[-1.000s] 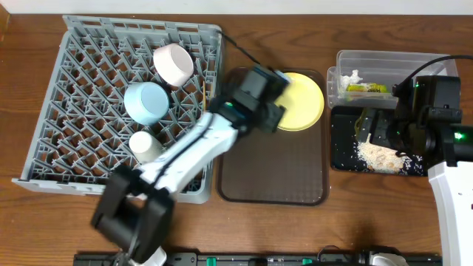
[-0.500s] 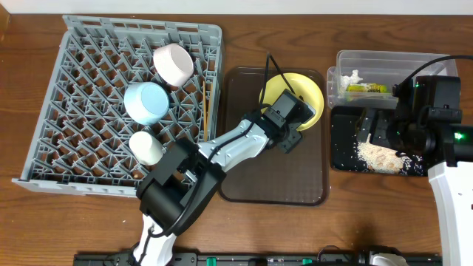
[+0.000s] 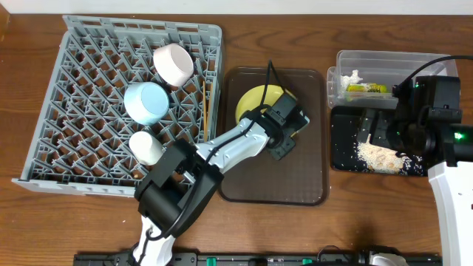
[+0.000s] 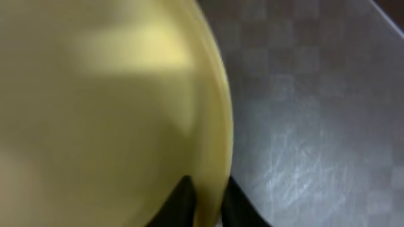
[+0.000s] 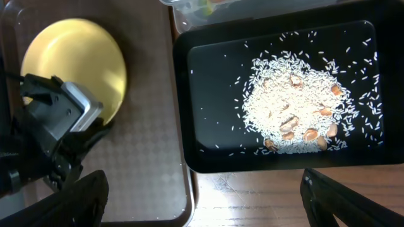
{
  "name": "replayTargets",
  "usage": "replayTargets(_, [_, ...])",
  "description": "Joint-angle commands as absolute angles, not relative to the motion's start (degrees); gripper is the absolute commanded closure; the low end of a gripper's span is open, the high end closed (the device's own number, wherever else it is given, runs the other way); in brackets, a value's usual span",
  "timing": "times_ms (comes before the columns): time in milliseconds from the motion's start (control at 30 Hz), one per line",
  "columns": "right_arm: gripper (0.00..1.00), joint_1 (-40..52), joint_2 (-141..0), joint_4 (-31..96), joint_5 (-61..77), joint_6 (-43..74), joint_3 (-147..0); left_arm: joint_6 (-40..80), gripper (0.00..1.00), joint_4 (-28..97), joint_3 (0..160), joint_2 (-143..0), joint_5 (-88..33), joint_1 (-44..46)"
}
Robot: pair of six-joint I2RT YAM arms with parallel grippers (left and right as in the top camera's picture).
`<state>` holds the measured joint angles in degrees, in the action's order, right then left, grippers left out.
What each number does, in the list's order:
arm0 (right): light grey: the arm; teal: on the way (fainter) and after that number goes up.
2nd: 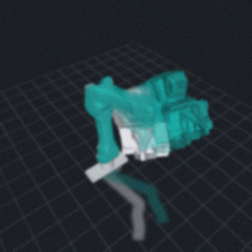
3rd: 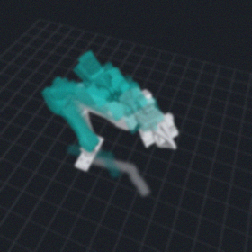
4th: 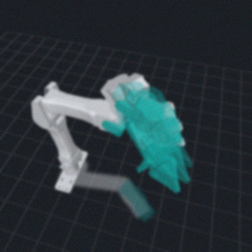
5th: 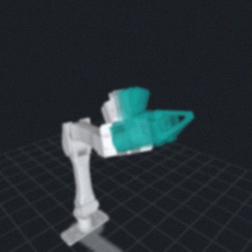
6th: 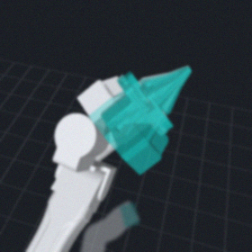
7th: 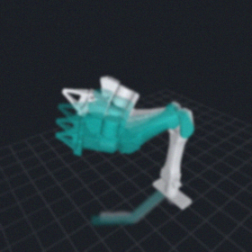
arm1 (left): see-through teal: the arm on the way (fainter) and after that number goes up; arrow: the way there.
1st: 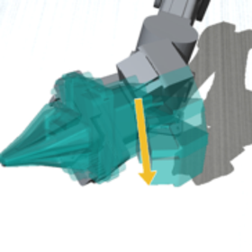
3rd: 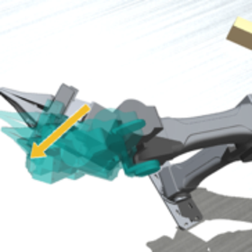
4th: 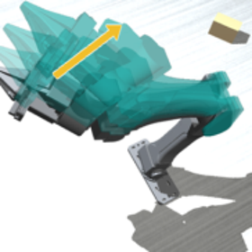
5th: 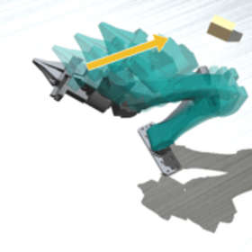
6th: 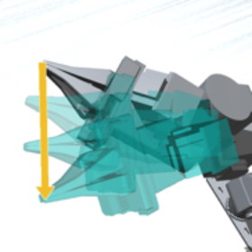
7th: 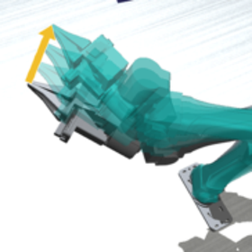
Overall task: Sort waste into correct bins and load items into the dishwasher
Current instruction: 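Reach the left gripper to the yellow plate and grasp its rim, then lift the yellow plate and stand it upright in the dish rack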
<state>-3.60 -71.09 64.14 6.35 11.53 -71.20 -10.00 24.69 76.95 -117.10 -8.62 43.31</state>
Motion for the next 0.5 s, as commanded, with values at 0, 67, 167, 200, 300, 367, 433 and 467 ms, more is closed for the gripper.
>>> replayTargets(0, [0.05,-3.8,-70.7,64.4,6.1,11.5,-72.1,-9.8,0.94,26.8,76.3,-116.8,-8.4,43.2])
replayTargets(67, [0.05,-3.8,-70.7,64.4,6.1,11.5,-72.1,-9.8,0.94,26.7,76.3,-114.4,-8.4,43.2])
replayTargets(167, [0.05,-3.8,-70.7,64.4,6.1,11.5,-72.1,-9.8,0.94,26.8,76.3,-111.4,-8.4,43.2])
replayTargets(200, [0.05,-3.8,-70.7,64.4,6.0,11.5,-72.1,-9.8,0.94,26.8,76.3,-110.3,-8.4,43.2])
replayTargets(300, [0.05,-3.8,-70.7,64.4,6.0,11.5,-72.1,-7.2,0.94,26.8,76.3,-105.4,-8.4,43.1])
replayTargets(367, [0.05,-3.8,-70.7,64.4,6.0,11.5,-72.1,-6.3,0.94,27.1,76.3,-102.7,-8.4,43.0])
replayTargets(433, [0.05,-3.8,-70.7,64.4,6.0,11.5,-72.1,-6.2,0.94,27.2,76.3,-98.7,-8.4,42.7])
replayTargets(467, [0.05,-3.8,-70.7,64.4,6.0,11.5,-72.1,-5.8,0.94,27.2,76.3,-97.0,-8.3,42.3])
